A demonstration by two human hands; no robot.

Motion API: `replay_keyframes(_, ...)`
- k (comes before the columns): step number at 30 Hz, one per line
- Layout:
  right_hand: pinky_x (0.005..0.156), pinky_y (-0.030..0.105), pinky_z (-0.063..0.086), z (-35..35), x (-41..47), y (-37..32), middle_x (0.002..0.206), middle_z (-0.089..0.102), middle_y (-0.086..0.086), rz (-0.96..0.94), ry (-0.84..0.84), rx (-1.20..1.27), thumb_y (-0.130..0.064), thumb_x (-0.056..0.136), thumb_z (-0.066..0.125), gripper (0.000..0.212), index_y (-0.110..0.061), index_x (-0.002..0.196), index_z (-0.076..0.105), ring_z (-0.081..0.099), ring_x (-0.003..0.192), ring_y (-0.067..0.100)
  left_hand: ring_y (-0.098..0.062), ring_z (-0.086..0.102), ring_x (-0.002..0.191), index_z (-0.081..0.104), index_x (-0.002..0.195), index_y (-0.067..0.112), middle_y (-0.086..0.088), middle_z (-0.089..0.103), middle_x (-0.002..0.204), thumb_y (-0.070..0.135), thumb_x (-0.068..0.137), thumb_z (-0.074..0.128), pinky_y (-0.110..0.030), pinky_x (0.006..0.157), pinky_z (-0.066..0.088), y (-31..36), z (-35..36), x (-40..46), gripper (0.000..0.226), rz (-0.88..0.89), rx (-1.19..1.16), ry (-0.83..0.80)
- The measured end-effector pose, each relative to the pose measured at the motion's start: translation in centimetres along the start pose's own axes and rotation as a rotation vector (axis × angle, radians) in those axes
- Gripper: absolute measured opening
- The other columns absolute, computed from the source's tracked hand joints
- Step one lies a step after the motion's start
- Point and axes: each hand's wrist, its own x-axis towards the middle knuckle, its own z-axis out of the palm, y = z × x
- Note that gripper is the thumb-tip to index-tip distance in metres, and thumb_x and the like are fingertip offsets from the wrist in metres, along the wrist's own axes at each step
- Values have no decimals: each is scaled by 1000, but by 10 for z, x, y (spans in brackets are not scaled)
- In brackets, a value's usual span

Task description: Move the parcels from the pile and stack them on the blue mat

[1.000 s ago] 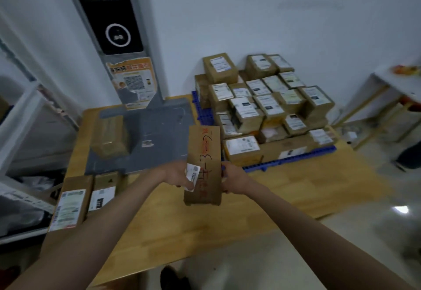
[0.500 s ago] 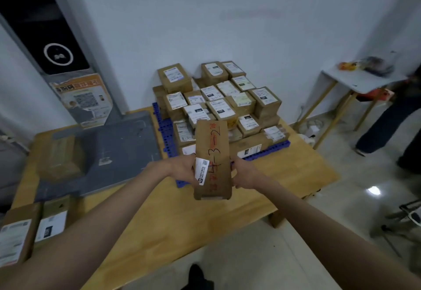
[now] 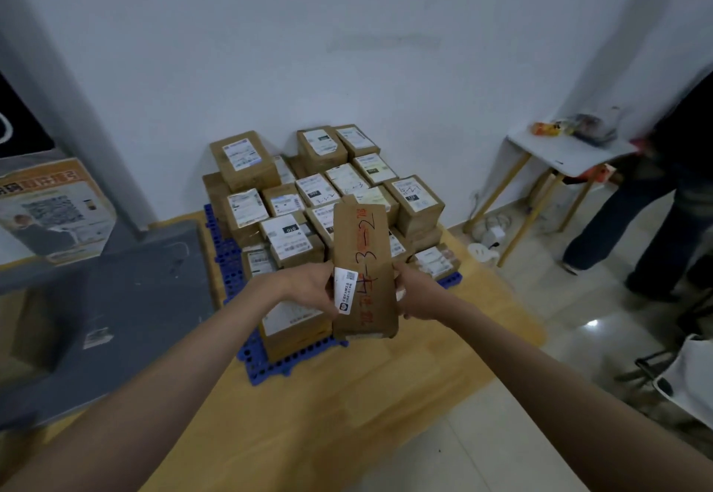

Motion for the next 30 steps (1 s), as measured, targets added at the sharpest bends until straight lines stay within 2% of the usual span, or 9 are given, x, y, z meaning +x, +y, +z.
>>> replay_keyframes(4,83,42,57,-18,33,4,126,57,13,-18,2,5,1,84,63,71,-12,146,29,59,106,29,-14,55,112,30,144,32,13,57,119,30,74,82,-35,98,49,-3,-19,22,87,-19,-56,24)
replay_keyframes(8,83,39,56,-34,68,14,127,57,11,-74,-24,26,2,85,61,73,-14,149,28,60,107,26,-17,55,114,30,143,29,6,56,128,26,73,83,-39,100,47,-4,-34,47,88,-92,-35,61)
replay_keyframes(12,77,31,52,-56,106,29,129,55,8,-162,-53,6,2,84,63,70,-16,144,33,57,106,20,-14,59,105,43,129,27,7,61,114,19,73,82,-35,92,51,-3,-42,75,69,-166,-144,111)
replay_keyframes(15,81,28,50,-75,131,46,132,53,6,-215,-83,19,-3,84,68,68,-16,143,36,54,115,20,-13,62,99,54,112,26,9,66,104,13,70,83,-27,81,51,8,-49,99,53,-214,-182,138)
replay_keyframes(19,93,34,51,-105,167,69,129,56,8,-271,-120,-5,1,85,62,59,-13,138,41,56,114,22,-15,59,105,46,128,20,5,62,114,19,74,81,-35,93,52,31,-59,132,64,-266,-168,181)
replay_keyframes(22,85,38,55,-128,191,81,116,61,9,-300,-141,-42,4,84,59,57,-15,135,42,60,101,24,-16,57,109,40,132,22,5,58,115,22,77,79,-35,95,50,42,-66,153,68,-282,-170,229)
replay_keyframes(24,84,37,55,-141,206,85,117,60,8,-332,-151,-27,4,84,59,57,-16,134,42,59,102,23,-16,59,107,46,126,22,5,61,113,21,77,79,-33,91,51,47,-73,166,60,-302,-168,263)
replay_keyframes(28,68,22,46,-166,236,85,117,59,8,-365,-159,-25,5,85,55,52,-16,131,45,56,100,19,-12,59,96,55,108,29,15,60,96,15,77,78,-19,73,46,51,-96,188,41,-319,-182,306)
replay_keyframes(30,62,20,46,-179,250,82,120,58,9,-366,-177,-16,5,86,56,58,-15,138,40,55,97,18,-14,59,98,53,108,32,14,58,96,15,78,78,-22,76,47,53,-109,198,43,-334,-182,306)
